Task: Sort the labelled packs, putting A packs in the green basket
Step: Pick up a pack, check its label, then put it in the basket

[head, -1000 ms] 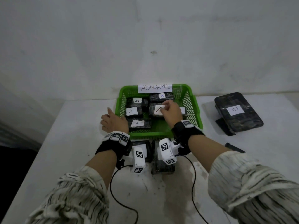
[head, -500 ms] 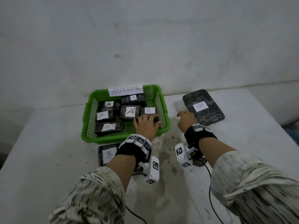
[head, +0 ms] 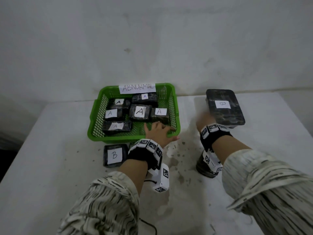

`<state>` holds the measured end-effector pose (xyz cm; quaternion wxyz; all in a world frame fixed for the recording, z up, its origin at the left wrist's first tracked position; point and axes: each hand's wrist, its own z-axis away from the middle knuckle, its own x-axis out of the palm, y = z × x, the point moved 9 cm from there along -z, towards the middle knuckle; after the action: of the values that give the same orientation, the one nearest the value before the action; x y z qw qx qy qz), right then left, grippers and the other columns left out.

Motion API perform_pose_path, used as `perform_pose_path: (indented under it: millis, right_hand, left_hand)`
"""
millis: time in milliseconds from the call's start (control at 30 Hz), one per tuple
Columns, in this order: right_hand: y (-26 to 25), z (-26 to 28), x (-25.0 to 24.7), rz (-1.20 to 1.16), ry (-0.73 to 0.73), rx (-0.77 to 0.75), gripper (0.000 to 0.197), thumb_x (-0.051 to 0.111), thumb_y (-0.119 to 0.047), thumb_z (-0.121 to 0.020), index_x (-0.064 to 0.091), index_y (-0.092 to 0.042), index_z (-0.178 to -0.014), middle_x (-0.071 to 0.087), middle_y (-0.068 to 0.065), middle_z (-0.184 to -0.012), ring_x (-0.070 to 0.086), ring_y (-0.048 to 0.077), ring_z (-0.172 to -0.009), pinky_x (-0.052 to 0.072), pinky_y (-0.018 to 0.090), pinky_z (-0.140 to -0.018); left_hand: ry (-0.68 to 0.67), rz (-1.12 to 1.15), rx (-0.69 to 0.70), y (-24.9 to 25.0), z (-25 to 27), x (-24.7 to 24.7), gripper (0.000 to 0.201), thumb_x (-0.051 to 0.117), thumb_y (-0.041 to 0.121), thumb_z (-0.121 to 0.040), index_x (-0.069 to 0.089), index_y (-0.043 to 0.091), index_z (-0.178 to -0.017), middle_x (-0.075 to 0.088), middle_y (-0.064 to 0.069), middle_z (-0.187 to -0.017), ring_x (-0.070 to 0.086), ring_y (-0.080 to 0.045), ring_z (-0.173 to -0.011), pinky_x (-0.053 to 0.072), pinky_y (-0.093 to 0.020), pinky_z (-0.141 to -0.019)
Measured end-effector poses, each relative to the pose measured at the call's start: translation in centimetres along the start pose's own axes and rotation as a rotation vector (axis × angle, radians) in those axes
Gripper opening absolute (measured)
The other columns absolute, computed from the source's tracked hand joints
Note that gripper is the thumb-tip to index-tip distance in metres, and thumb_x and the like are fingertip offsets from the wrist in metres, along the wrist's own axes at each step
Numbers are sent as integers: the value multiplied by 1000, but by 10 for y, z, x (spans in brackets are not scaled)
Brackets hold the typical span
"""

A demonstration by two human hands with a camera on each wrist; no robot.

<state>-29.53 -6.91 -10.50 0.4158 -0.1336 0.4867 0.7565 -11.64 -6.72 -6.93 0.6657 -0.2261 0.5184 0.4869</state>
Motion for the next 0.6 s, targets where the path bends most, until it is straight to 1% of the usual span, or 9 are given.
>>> perform_pose_path:
  millis: [67,133,233,333,400,467,533,600]
  right_hand:
    - [1,-2,6,84,-48,2,48,27,-32,-102,33,-14,-146,30,10,-153,23,31,-142,16,39,-116]
    - [0,-5,9,151,-75,-7,47,26,-33,-103,35,-15,-145,34,8,-152,26,30,-141,15,39,-116]
    - [-2,-9,8,237,-60,-25,43,24,-28,-103,42,-16,-140,43,6,-146,34,28,-137,17,39,-114]
    - [-6,-13,1,258,-12,-54,39,29,-24,-102,50,-19,-134,51,4,-139,43,26,-129,19,39,-111]
    - [-9,-13,-7,212,26,-74,34,33,-20,-100,57,-20,-125,57,1,-131,49,22,-122,21,38,-110]
    - [-8,-14,-12,118,21,-82,30,38,-17,-99,59,-19,-120,59,0,-127,50,21,-120,23,37,-109]
    - [-2,-13,-22,23,22,-82,28,42,-13,-96,60,-16,-118,59,2,-126,49,23,-121,25,37,-108]
    - [9,-8,-35,-112,72,-59,29,45,-10,-94,59,-13,-119,58,7,-127,47,26,-122,29,38,-106]
  left_hand:
    - [-1,2,-4,-1,-2,1,56,34,71,-84,43,43,-132,36,-2,-146,14,-22,-143,-3,-64,-110]
    - [0,11,-8,-2,-3,2,56,35,71,-84,44,43,-131,36,-1,-146,13,-21,-143,-3,-65,-110]
    - [-6,18,-10,-2,-3,4,56,35,72,-83,44,44,-131,35,0,-146,11,-21,-144,-4,-65,-110]
    - [-3,16,-13,-3,-4,3,56,35,72,-83,44,44,-130,35,0,-146,12,-21,-144,-3,-65,-110]
    - [-5,13,-13,-3,-4,4,56,35,72,-83,44,43,-130,35,0,-146,12,-21,-144,-3,-65,-110]
    - [-6,12,-14,-3,-4,4,56,36,72,-83,45,43,-130,35,0,-146,12,-21,-144,-2,-65,-110]
    - [-5,11,-15,-3,-4,4,55,36,71,-83,45,43,-130,34,-1,-147,12,-21,-144,-2,-64,-110]
    - [-11,15,-17,-4,-4,4,55,37,71,-84,45,43,-130,34,-1,-147,12,-21,-144,-2,-64,-110]
